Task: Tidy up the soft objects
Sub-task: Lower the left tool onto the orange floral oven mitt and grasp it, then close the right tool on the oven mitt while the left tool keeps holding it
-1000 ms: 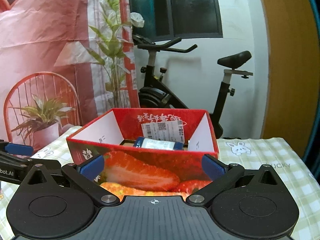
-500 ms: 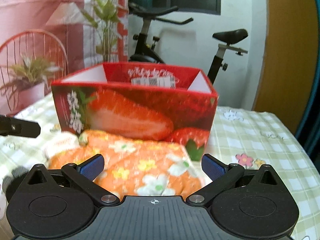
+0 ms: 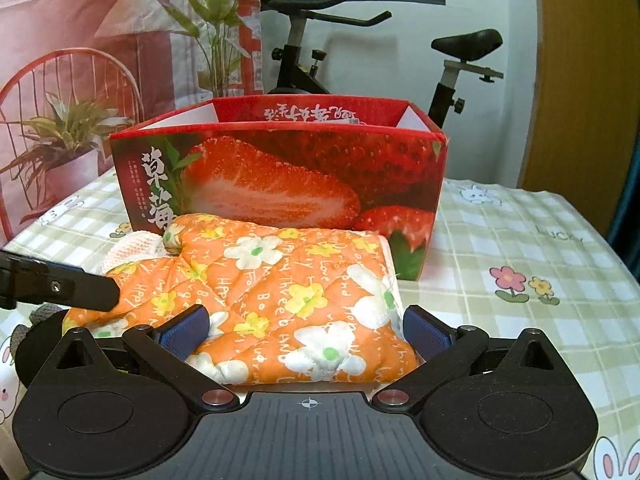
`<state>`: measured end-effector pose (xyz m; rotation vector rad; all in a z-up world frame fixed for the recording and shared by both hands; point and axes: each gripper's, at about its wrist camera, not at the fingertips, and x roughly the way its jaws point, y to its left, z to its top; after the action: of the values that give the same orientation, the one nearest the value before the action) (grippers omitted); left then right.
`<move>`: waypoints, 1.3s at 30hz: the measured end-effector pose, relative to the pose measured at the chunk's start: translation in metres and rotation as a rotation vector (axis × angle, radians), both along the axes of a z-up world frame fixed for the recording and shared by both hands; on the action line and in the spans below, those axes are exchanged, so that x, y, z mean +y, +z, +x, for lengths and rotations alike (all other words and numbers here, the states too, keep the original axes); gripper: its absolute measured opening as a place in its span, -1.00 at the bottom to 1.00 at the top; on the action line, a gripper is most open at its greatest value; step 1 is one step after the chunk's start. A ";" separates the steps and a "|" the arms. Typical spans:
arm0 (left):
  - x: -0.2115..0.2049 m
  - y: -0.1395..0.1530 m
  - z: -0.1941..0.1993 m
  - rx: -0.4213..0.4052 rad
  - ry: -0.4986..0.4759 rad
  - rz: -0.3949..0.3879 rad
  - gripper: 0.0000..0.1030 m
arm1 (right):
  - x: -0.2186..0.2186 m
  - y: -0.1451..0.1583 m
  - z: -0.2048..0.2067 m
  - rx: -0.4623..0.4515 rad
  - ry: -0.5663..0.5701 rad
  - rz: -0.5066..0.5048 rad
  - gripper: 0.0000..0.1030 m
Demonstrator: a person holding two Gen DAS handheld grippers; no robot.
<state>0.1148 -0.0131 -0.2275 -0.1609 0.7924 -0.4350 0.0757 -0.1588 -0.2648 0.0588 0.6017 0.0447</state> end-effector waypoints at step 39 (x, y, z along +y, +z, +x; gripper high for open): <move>0.017 -0.012 0.001 -0.029 0.085 0.013 -0.64 | -0.002 0.021 -0.012 -0.093 0.048 0.048 -0.04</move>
<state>0.1154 0.0039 -0.2400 -0.1754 0.7566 -0.3515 0.0640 -0.1606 -0.2435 0.0882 0.5087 0.1081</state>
